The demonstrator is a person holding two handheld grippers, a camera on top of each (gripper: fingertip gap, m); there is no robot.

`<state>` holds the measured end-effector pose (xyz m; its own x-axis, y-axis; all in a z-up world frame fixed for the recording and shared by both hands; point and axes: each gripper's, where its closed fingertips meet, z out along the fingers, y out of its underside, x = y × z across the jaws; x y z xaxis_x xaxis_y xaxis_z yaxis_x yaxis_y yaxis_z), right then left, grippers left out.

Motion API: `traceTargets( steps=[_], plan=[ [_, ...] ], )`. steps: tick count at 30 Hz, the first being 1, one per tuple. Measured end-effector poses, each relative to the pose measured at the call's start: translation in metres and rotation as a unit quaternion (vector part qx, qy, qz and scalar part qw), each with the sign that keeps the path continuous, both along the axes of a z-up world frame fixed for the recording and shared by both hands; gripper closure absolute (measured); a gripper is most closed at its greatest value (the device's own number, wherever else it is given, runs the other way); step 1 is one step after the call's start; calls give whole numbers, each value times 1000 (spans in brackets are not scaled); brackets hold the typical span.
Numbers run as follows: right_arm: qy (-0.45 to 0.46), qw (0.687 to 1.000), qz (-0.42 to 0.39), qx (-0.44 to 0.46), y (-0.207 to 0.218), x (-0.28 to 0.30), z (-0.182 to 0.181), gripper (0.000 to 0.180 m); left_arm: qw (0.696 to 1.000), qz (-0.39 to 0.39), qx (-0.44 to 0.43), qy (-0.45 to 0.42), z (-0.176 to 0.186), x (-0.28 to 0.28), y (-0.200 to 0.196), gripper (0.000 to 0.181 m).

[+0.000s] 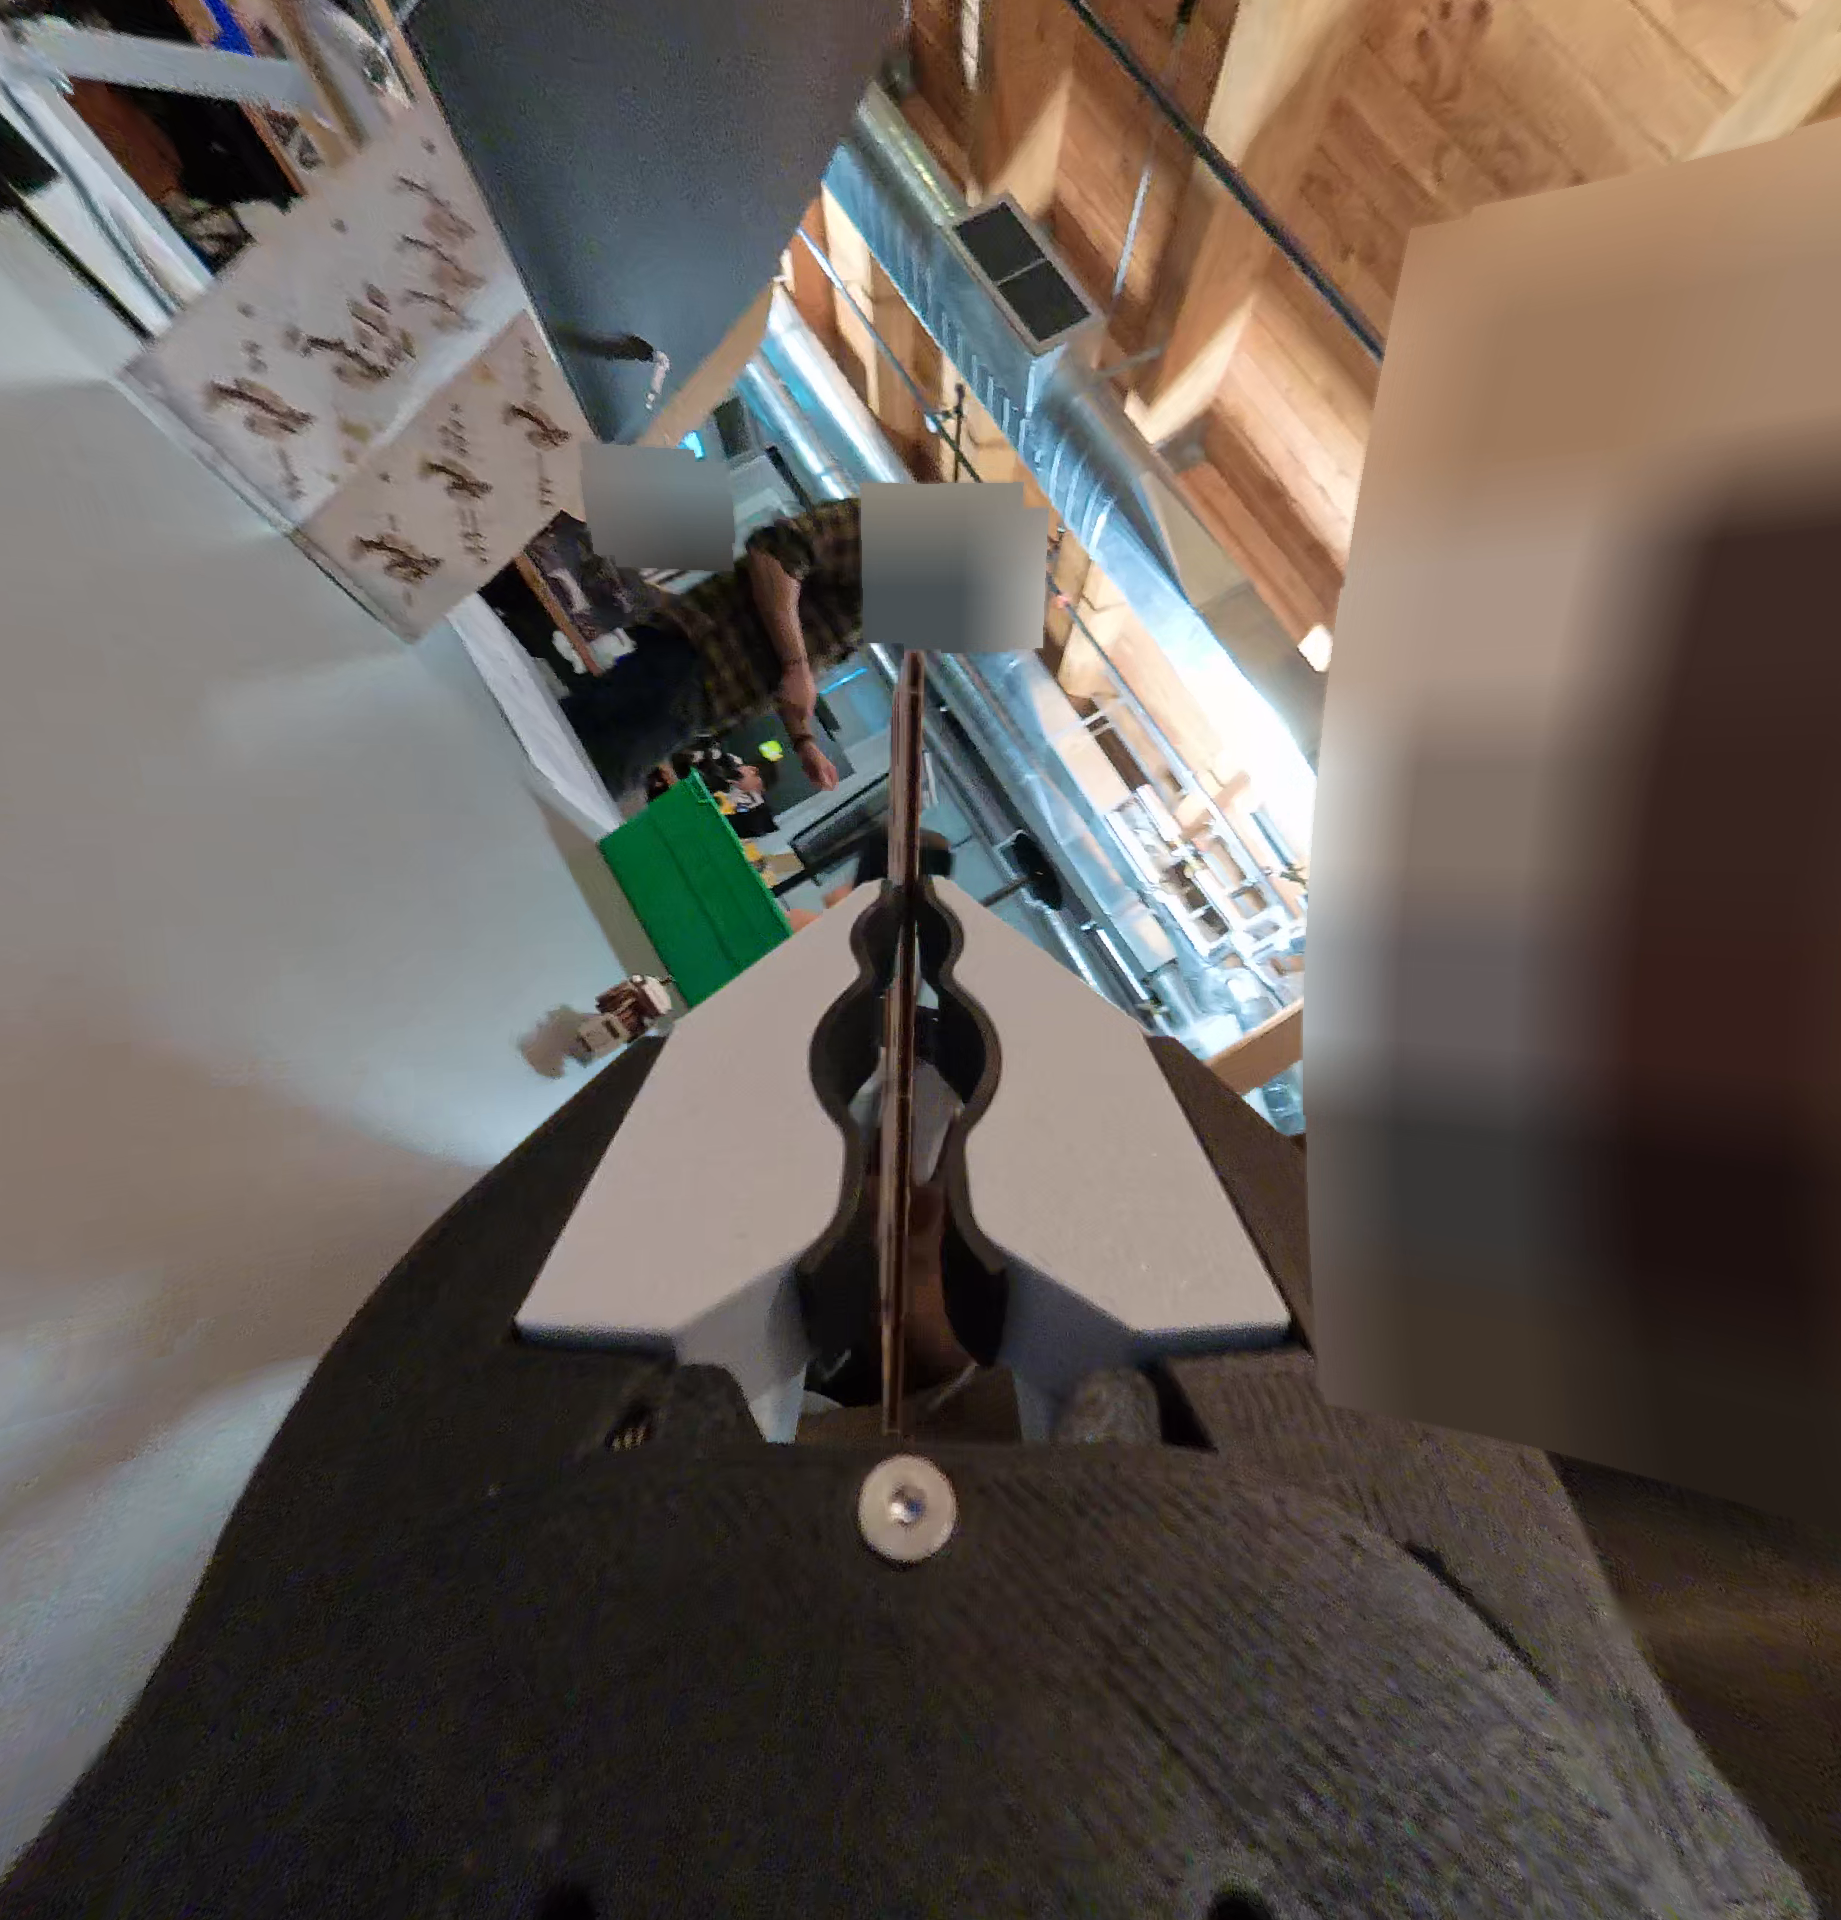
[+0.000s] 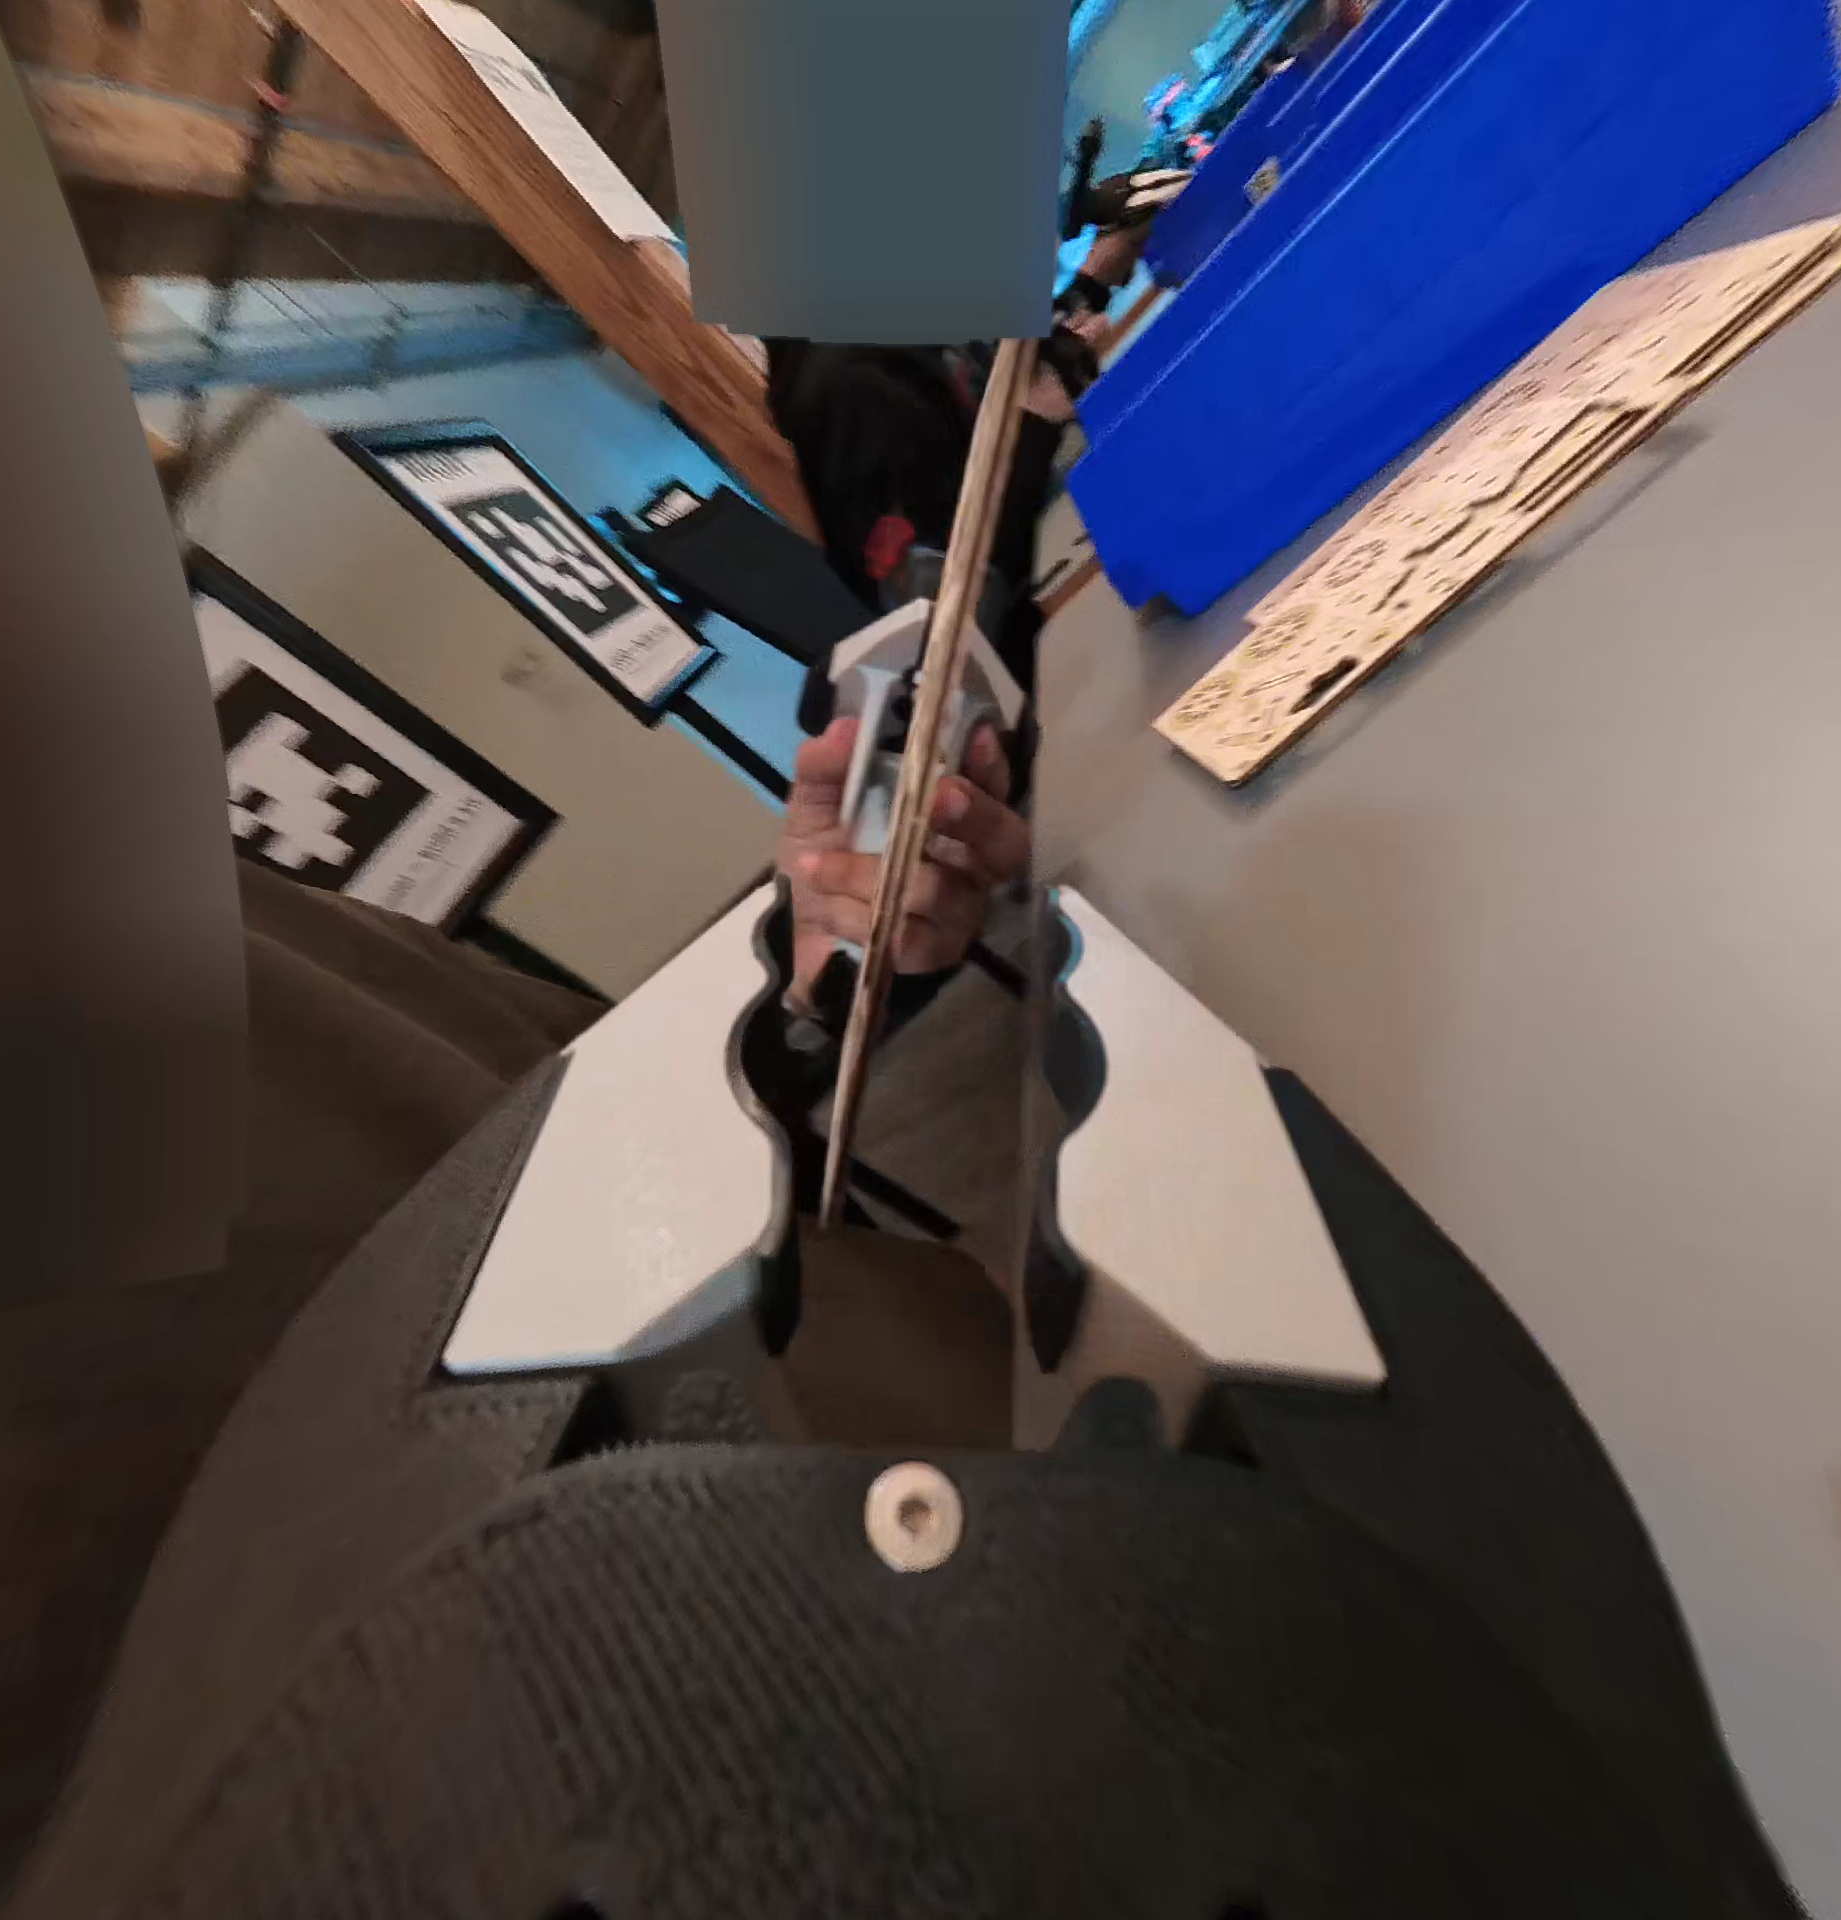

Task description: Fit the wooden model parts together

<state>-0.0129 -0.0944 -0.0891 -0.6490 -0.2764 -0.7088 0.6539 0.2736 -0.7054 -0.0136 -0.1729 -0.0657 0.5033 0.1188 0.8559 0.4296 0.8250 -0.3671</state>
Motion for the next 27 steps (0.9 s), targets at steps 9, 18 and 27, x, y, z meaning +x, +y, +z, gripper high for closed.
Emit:
traceTargets(
  steps=[9, 18, 27],
  plan=[
    [212, 957, -194, -29, 18, -57, 24, 130, 997, 2, -80, 7, -2, 1, 14, 181],
    [127, 988, -82, -11, 1, -19, 9, 134, 978, -47, -199, 33, -10, 6, 63, 181],
    [62, 998, -21, 22, 4, -5, -5, 178, 959, -13, -282, 17, -31, -10, 69, 149]
  ],
)
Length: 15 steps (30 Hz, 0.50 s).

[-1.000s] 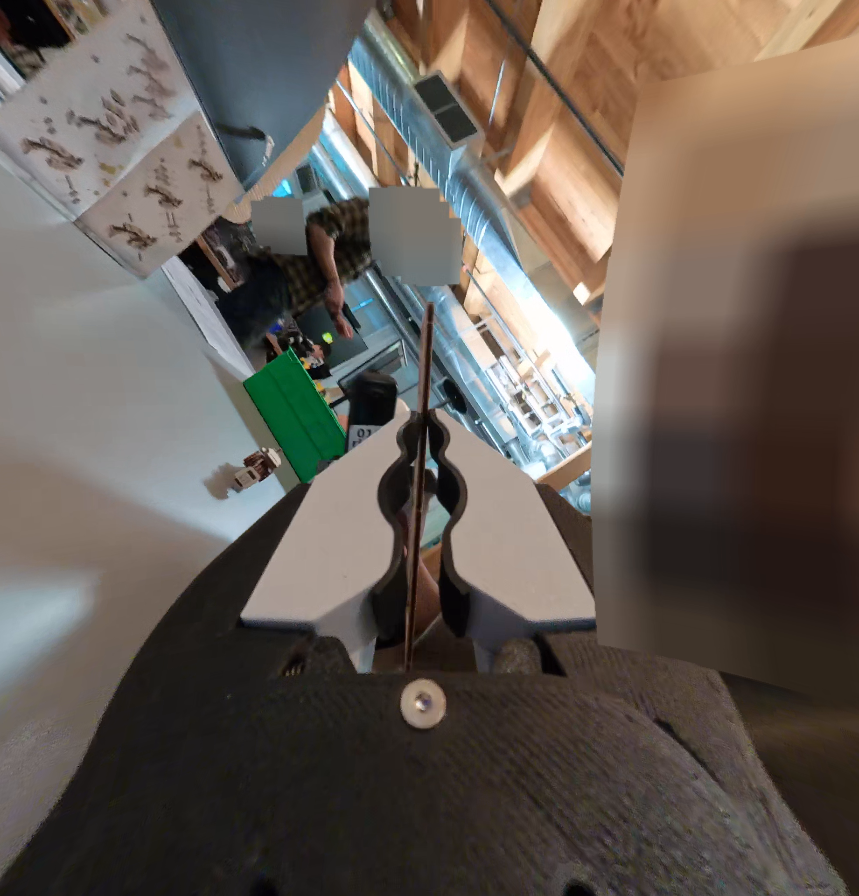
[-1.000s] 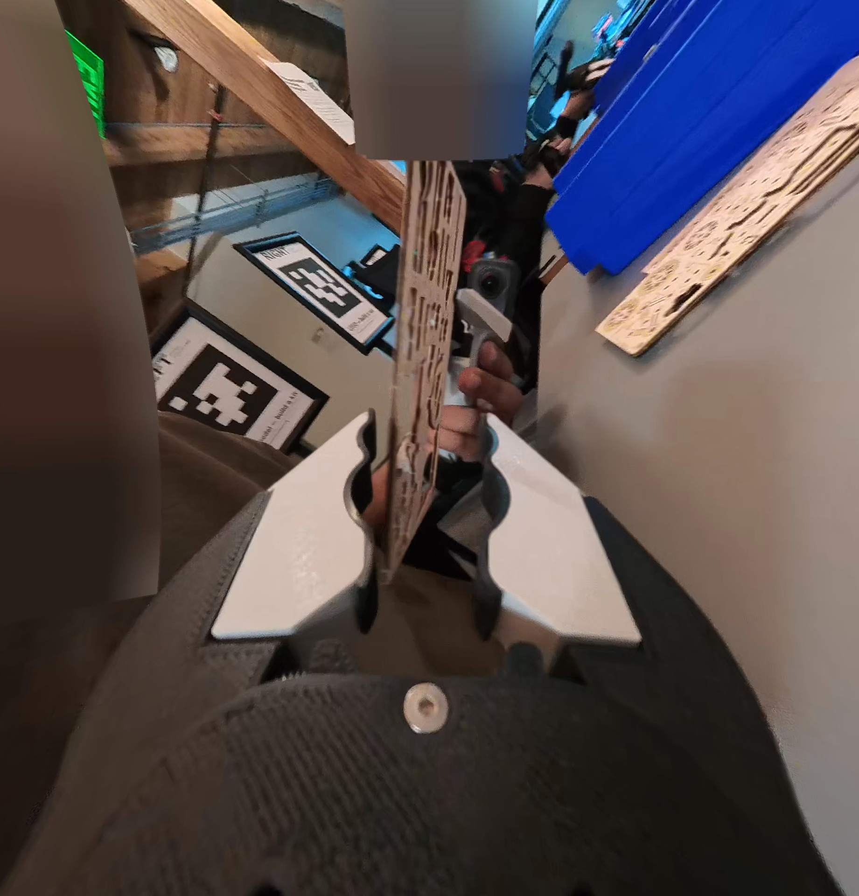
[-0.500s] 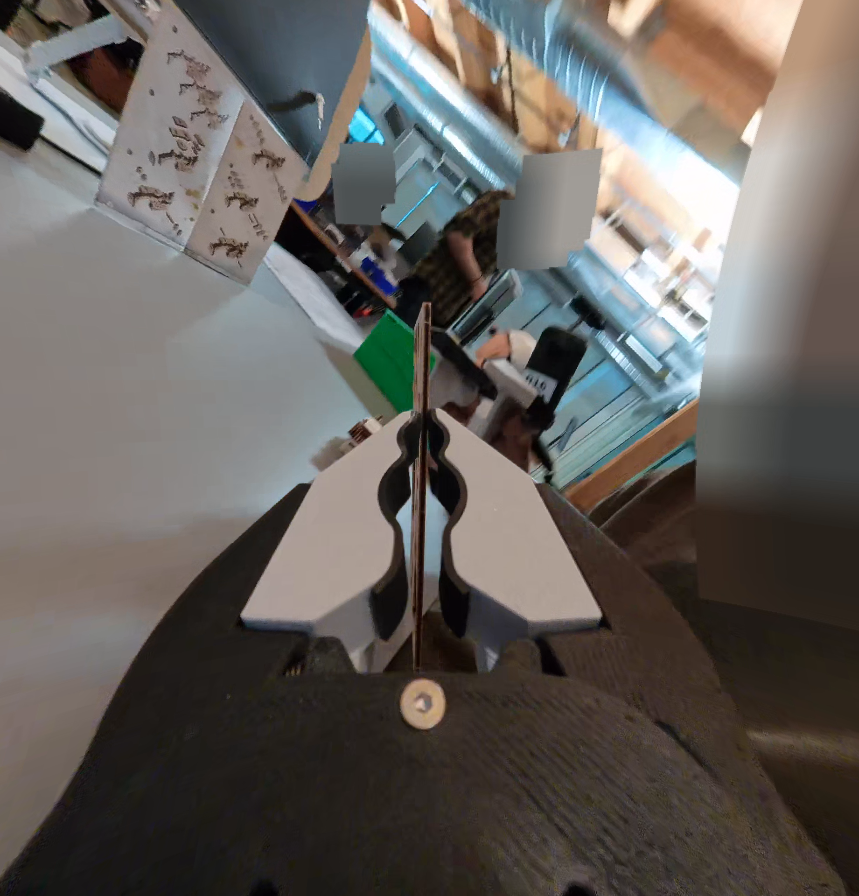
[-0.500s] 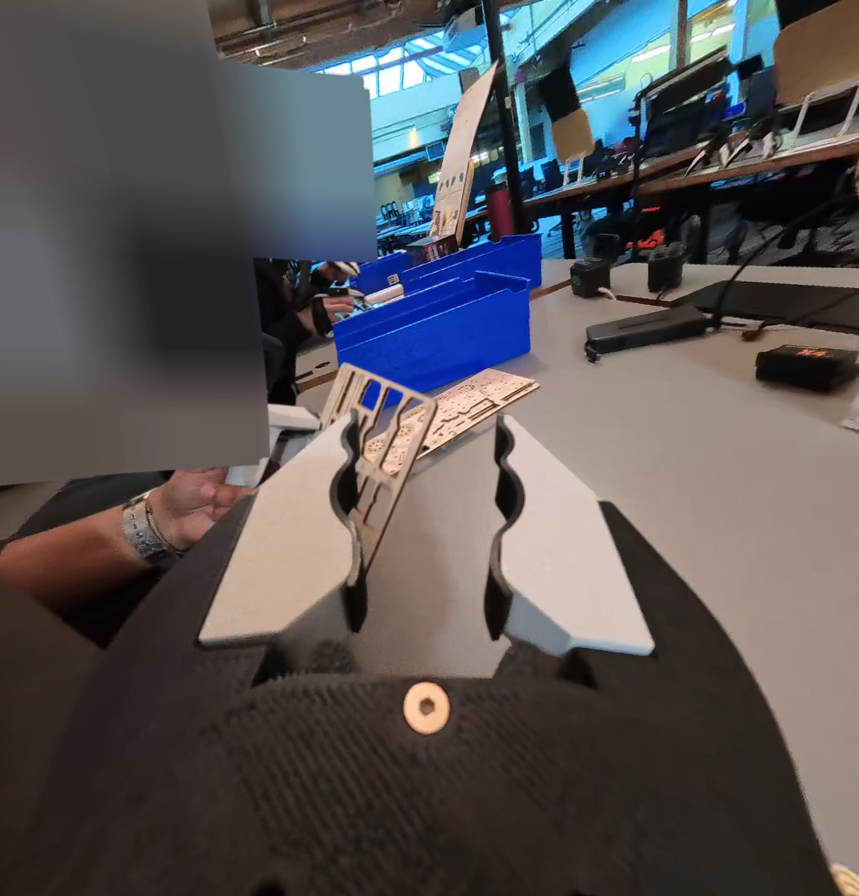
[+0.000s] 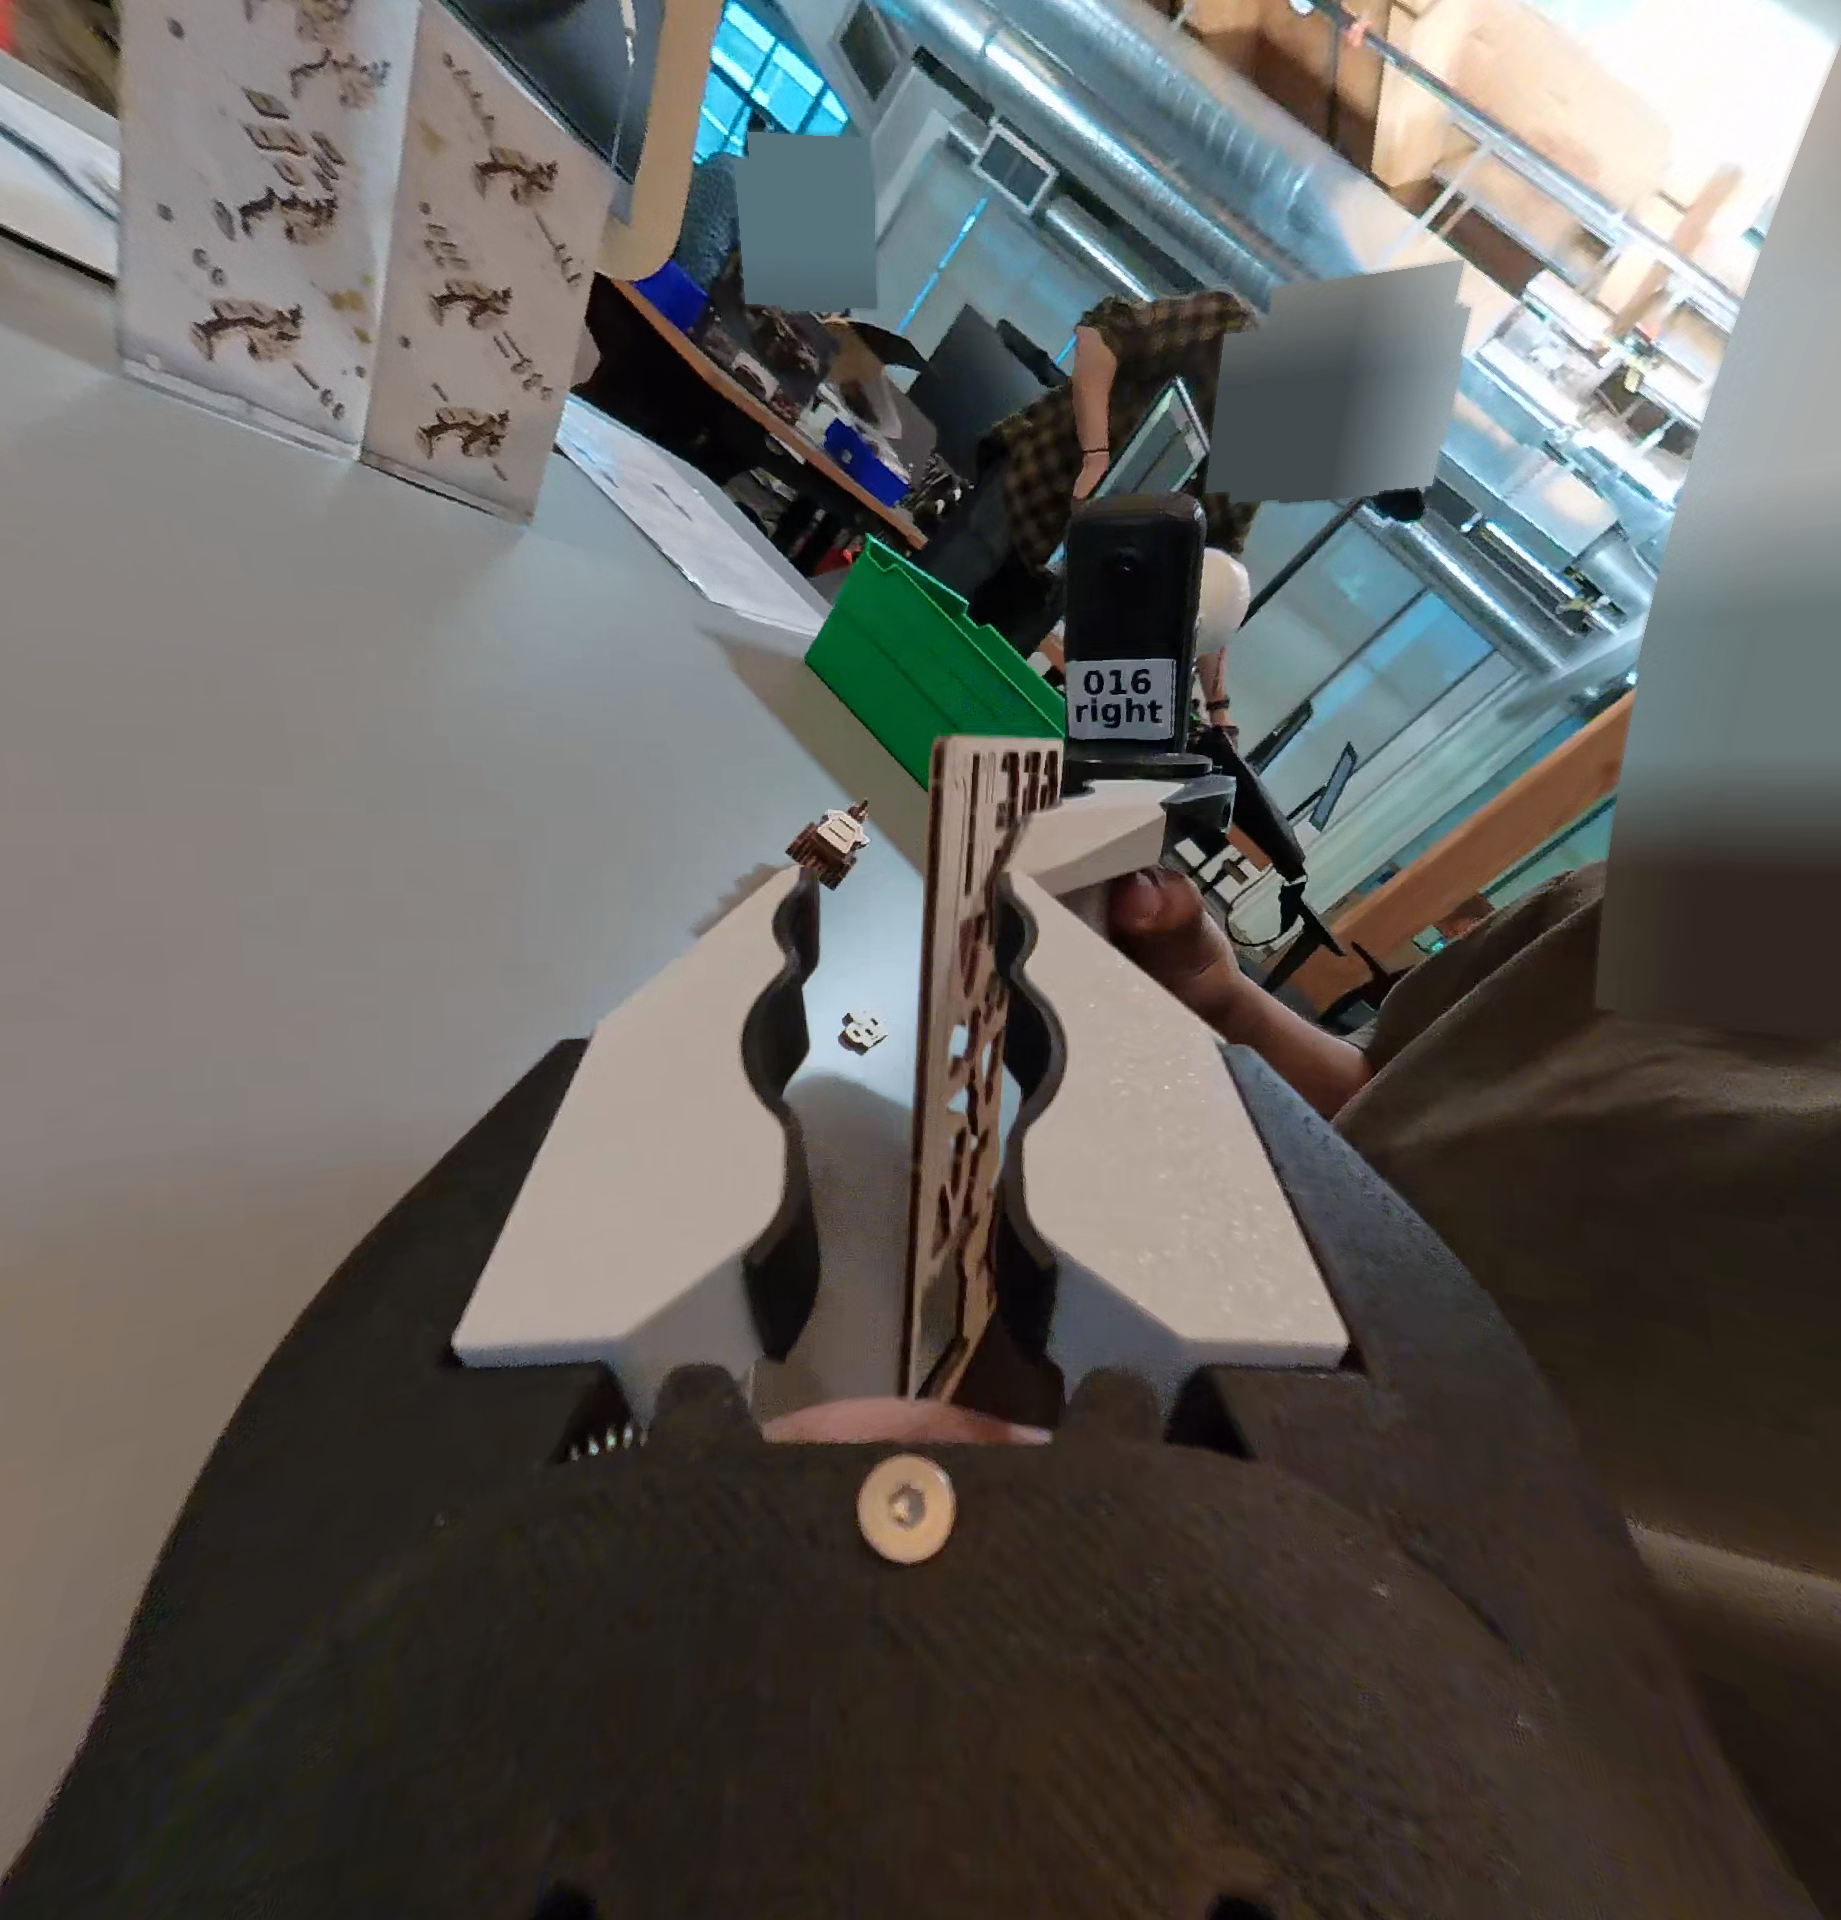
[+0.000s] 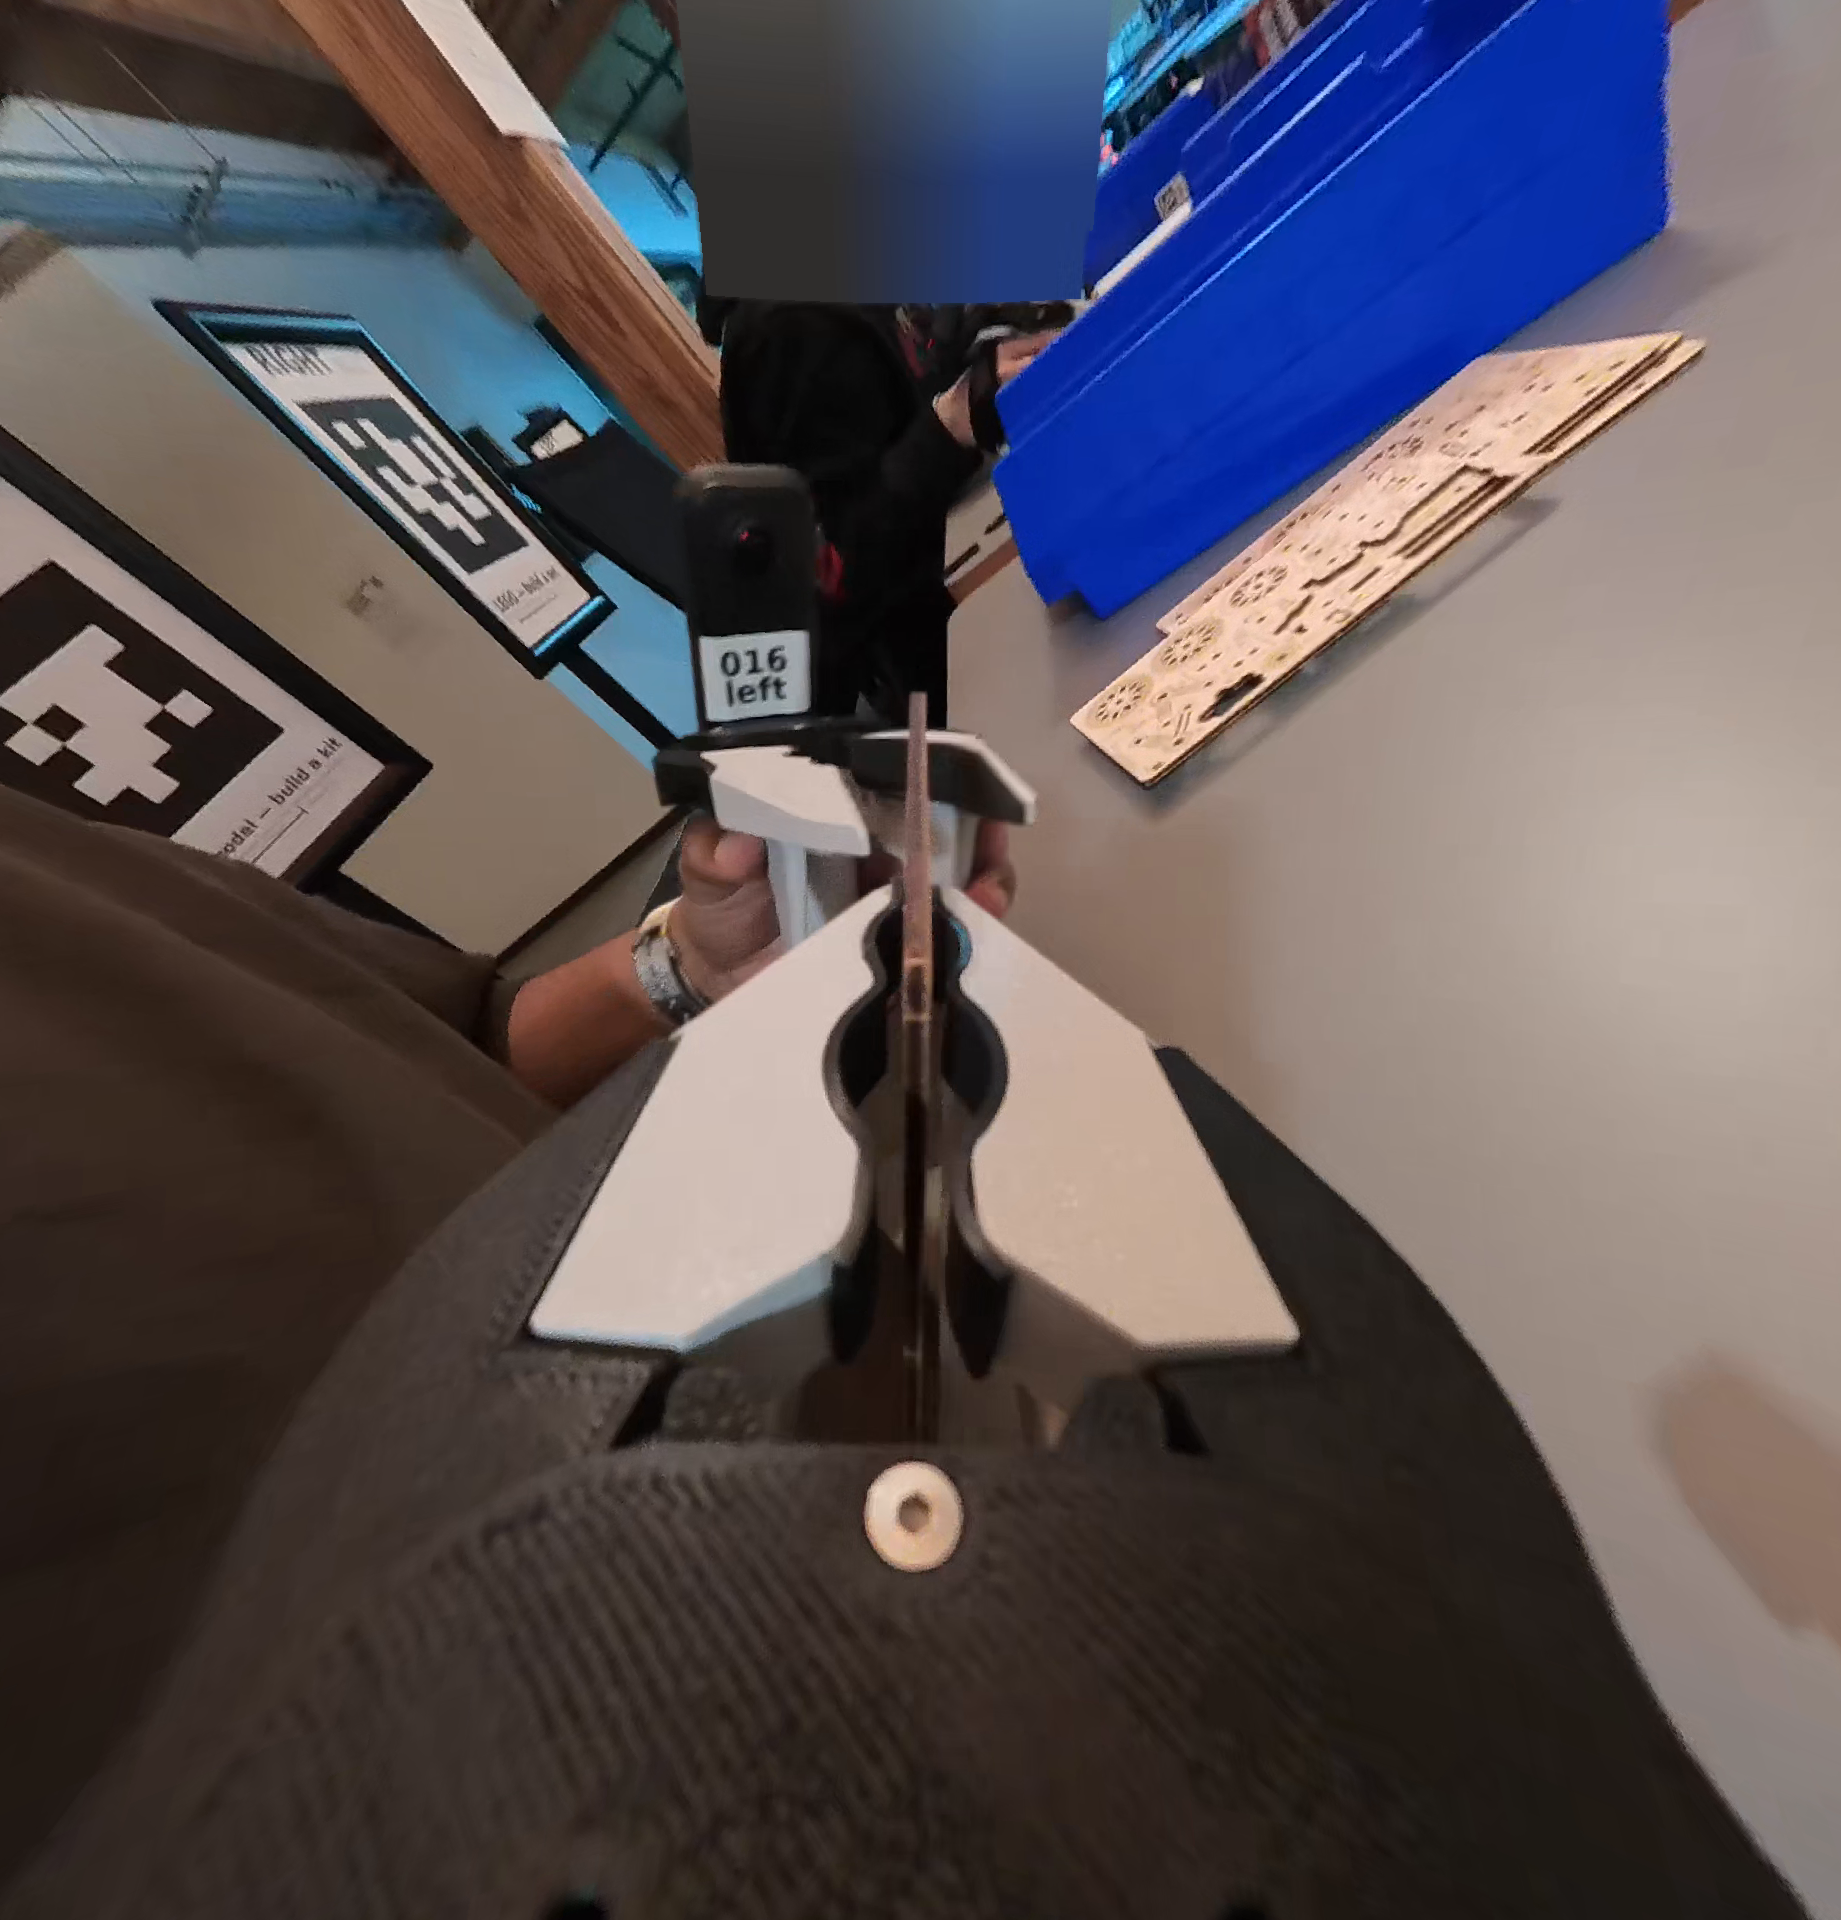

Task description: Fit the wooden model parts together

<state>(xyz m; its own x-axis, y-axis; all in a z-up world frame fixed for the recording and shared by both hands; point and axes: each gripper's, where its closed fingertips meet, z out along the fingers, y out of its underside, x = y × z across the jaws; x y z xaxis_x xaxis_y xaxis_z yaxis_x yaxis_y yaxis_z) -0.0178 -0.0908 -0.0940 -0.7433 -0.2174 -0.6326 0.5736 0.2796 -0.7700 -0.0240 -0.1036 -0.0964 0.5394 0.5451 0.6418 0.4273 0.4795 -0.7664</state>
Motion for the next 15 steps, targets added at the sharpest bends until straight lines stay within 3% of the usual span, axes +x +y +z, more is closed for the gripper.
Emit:
traceTargets(
  steps=[3, 6, 15],
  plan=[
    [0, 999, 28, 32, -1, 12, -10, 178, 1000, -24, -7, 1, -3, -1, 7, 146],
    [-2, 998, 32, 51, -1, 15, -17, 178, 999, -38, -21, 9, -3, 3, 13, 170],
    [-1, 998, 5, 65, -8, 6, -24, 178, 999, -13, -23, -31, -12, -5, 5, 169]
  ],
)
